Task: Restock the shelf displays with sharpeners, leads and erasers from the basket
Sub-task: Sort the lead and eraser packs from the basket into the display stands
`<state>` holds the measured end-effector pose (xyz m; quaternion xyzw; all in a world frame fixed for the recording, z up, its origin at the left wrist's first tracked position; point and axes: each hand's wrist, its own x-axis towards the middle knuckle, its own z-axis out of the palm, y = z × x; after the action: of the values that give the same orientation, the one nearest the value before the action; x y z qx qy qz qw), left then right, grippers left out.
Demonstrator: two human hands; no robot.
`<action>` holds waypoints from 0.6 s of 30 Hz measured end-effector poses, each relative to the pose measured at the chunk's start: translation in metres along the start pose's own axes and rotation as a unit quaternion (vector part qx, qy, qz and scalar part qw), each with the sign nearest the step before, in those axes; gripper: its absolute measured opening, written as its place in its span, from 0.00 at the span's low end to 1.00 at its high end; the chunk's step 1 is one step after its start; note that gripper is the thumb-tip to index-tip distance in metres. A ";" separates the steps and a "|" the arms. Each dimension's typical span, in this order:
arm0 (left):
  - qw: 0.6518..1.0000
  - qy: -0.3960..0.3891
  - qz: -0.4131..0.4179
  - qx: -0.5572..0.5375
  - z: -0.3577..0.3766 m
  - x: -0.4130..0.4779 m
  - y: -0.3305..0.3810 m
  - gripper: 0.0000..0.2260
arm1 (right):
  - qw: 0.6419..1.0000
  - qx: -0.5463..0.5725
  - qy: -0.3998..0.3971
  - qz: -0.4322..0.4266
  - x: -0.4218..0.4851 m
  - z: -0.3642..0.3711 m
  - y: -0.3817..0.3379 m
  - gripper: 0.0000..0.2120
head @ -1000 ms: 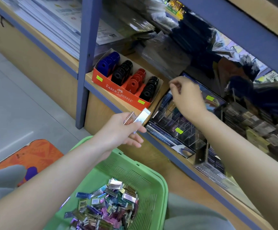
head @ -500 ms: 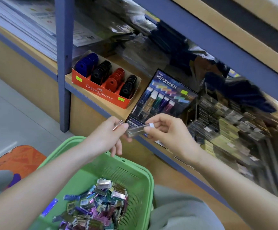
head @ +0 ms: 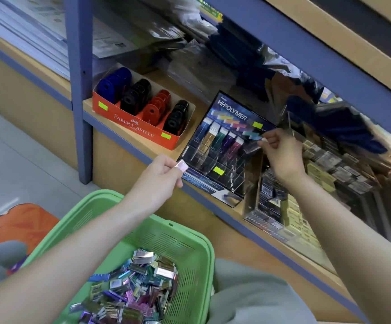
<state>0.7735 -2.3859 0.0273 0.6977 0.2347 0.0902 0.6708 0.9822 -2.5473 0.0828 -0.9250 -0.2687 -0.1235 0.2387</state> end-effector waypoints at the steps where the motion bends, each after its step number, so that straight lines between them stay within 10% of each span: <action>1: 1.000 -0.001 0.003 0.001 0.001 0.001 0.001 0.05 | 1.000 -0.006 -0.002 0.000 0.003 0.002 0.003 0.08; 18: 1.000 -0.007 0.001 -0.029 0.006 0.015 -0.007 0.07 | 0.993 -0.077 -0.079 -0.039 0.027 0.031 0.012 0.06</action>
<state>0.7883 -2.3847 0.0173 0.6790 0.2266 0.0922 0.6921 1.0138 -2.5287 0.0612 -0.9362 -0.3126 -0.0795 0.1398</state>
